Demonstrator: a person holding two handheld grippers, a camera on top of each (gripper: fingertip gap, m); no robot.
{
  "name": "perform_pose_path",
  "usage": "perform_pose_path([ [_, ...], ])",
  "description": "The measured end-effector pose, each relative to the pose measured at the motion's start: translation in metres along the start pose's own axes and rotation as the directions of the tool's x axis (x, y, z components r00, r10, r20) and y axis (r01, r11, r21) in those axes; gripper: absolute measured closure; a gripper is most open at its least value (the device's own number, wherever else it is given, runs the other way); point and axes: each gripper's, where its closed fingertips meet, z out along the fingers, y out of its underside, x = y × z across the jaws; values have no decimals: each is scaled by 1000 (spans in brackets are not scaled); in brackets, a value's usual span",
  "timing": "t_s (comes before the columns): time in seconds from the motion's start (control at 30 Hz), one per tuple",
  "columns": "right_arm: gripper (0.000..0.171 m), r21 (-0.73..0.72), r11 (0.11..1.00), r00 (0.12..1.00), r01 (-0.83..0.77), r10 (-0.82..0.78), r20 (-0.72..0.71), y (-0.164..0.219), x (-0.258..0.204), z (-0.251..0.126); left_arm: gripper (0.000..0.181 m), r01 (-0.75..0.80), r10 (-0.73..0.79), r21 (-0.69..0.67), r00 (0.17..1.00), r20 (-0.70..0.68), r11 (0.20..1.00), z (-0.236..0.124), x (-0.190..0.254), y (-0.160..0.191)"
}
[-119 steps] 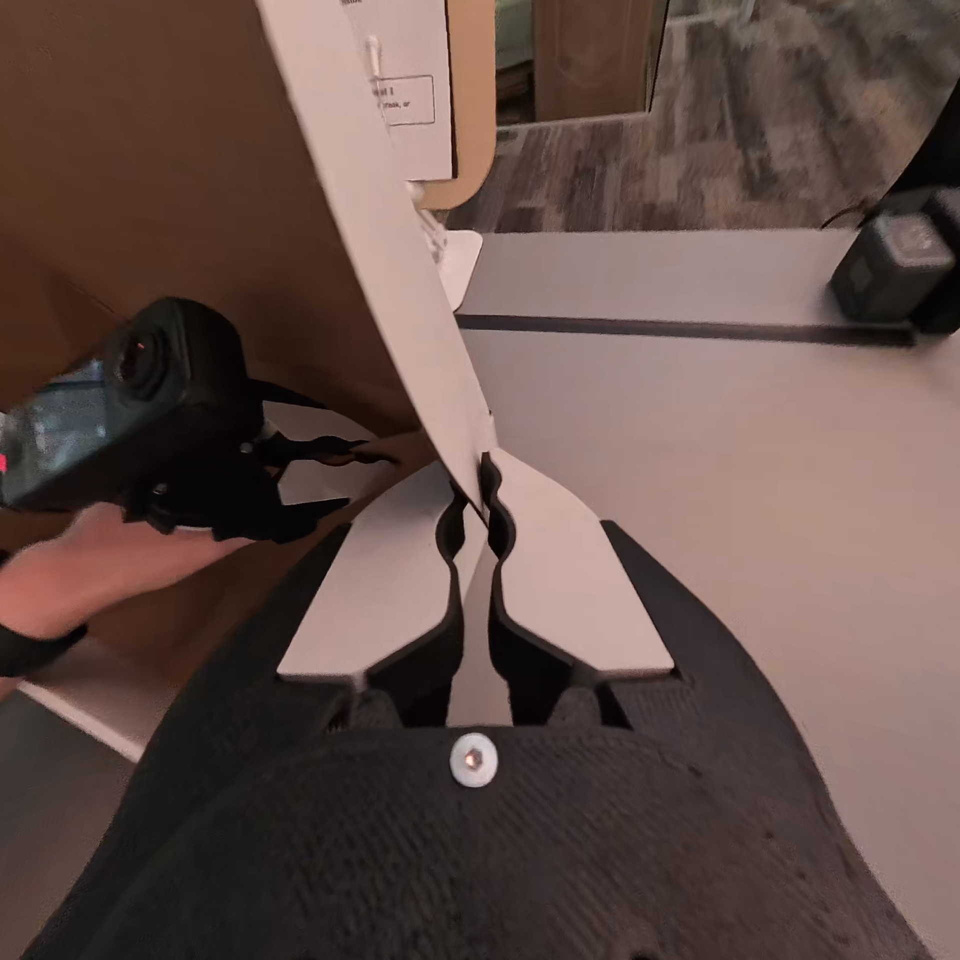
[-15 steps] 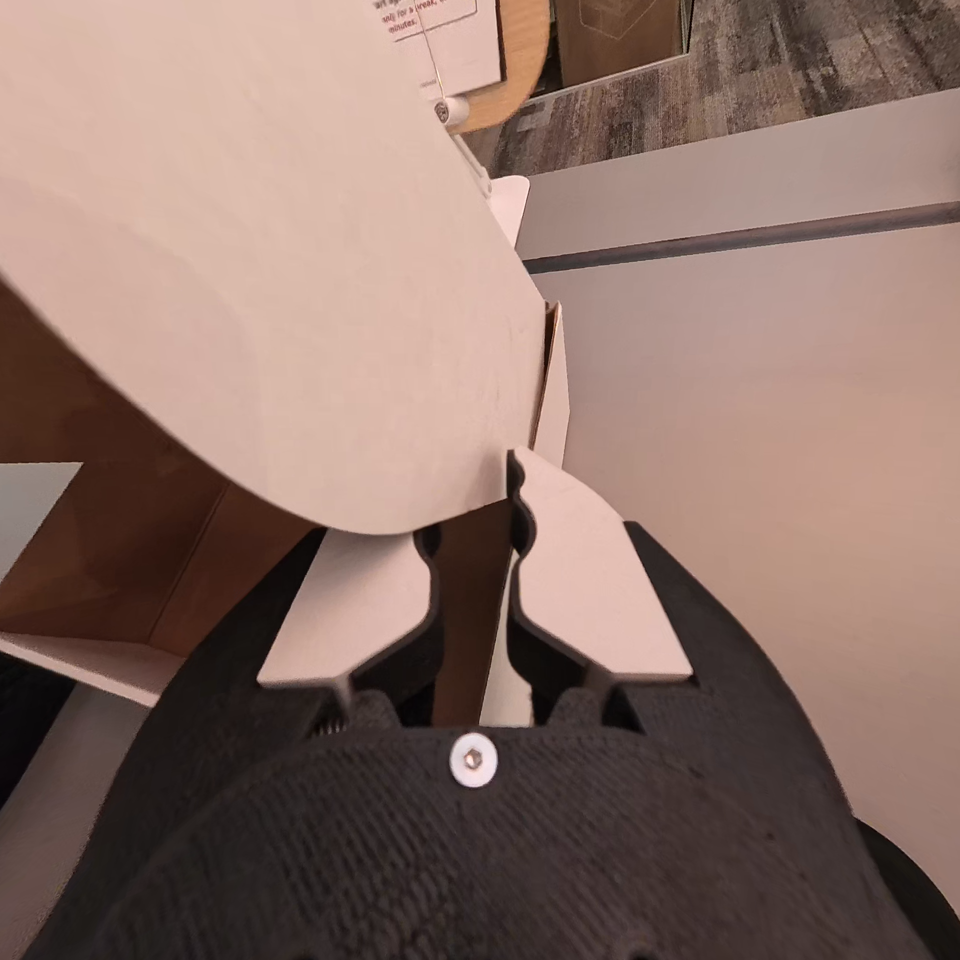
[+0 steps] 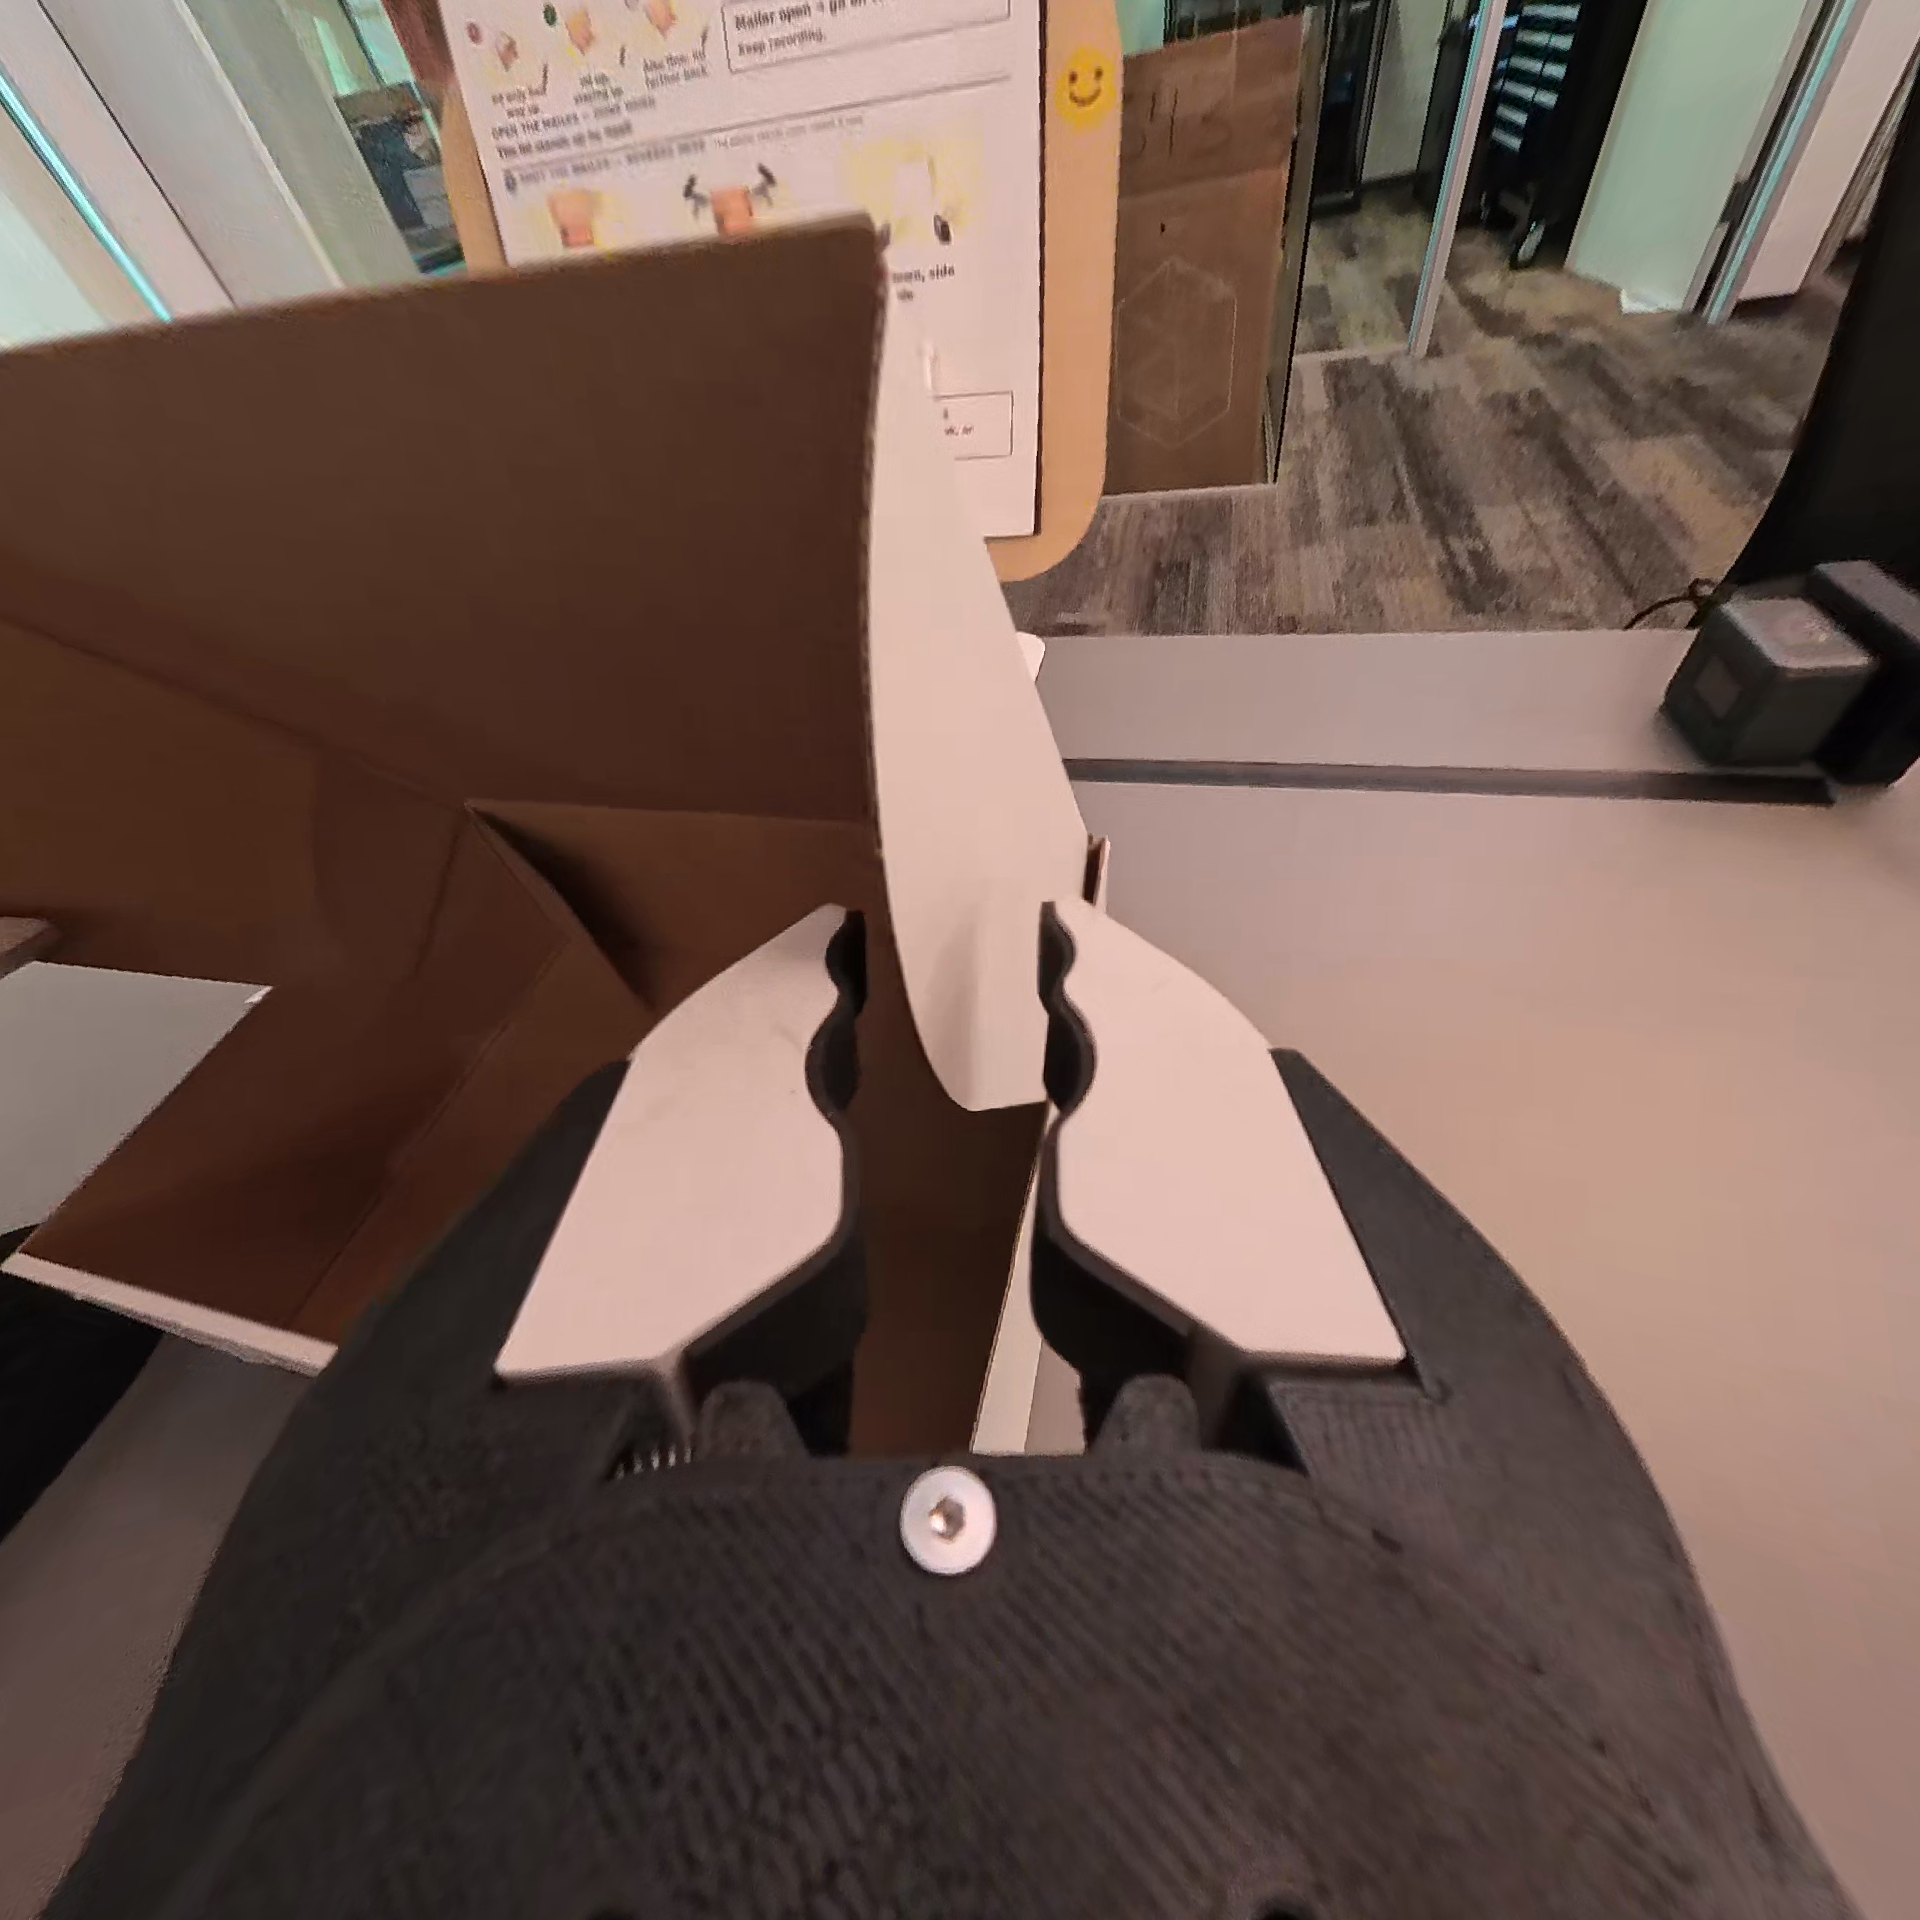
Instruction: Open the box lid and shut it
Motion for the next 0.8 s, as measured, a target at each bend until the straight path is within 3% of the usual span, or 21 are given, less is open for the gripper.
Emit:
perform_pose_path([
  [0.03, 142, 7, 1000, 1000, 8, -8, -7, -2, 0, -2, 176, -1, 1, 1, 1000, -2, 1000, 0, 0, 0],
  [0.13, 162, 11, 1000, 1000, 18, -18, 19, -4, -4, -5, 176, -6, 6, -5, 1000, -7, 1000, 0, 1, 1],
  [0.27, 162, -3, 1000, 1000, 15, -15, 15, 1, -1, -5, 174, 21, -21, -4, 999, -49, 1000, -1, 4, 2],
  [0.47, 162, -25, 1000, 1000, 19, -18, 20, 10, 0, -7, 150, 172, -150, 95, 967, -207, 981, -20, 18, -19],
  [0.63, 163, -36, 999, 1000, 19, -18, 25, 15, -1, -8, 170, 122, -106, 111, 985, -137, 986, -24, 5, -23],
  [0.8, 163, -62, 998, 999, 22, -21, 30, 23, -1, -8, 172, 103, -93, 79, 988, -122, 992, -23, 7, -14],
])
